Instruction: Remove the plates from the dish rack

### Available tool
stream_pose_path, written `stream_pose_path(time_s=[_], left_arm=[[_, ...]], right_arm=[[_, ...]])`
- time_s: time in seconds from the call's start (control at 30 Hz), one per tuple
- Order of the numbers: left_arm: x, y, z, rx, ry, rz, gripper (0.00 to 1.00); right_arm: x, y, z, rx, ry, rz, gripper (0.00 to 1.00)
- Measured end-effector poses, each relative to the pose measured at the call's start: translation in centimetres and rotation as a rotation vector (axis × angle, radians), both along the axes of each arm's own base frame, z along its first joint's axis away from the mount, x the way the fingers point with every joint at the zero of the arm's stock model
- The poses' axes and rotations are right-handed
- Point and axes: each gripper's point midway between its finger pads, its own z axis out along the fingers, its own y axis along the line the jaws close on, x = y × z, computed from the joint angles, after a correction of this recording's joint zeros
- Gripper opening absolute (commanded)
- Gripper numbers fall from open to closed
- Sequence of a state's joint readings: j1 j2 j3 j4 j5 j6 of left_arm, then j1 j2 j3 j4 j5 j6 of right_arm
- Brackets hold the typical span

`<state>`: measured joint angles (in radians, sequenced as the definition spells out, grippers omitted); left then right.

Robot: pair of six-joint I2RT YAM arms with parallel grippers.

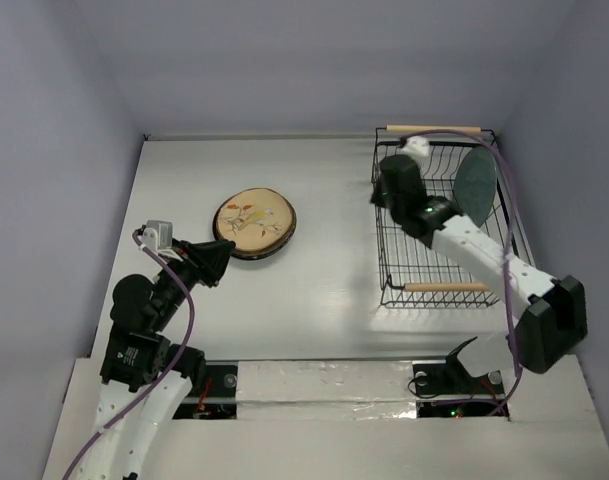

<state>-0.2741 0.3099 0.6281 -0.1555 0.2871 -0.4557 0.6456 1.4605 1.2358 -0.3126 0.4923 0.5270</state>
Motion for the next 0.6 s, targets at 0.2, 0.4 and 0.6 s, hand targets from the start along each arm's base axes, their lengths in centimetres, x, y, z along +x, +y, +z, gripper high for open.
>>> stream_pose_path(time_s=[0.2, 0.4, 0.6], left_arm=[[-0.4, 0.0, 0.4, -0.007, -0.018, -0.003, 0.21], [-0.8, -0.2, 0.5, -0.008, -0.025, -0.025, 0.25], [-1.2, -0.4, 0.8, -0.010, -0.037, -0.042, 0.25]], right_arm=[[1.7, -17.2, 2.1, -0.106, -0.045, -0.434, 0.26], [0.5, -25.1, -0.4, -0.217, 0.070, -0.615, 0.68], [-0.8, -29.6, -1.9, -0.277, 0.160, -0.698, 0.70]])
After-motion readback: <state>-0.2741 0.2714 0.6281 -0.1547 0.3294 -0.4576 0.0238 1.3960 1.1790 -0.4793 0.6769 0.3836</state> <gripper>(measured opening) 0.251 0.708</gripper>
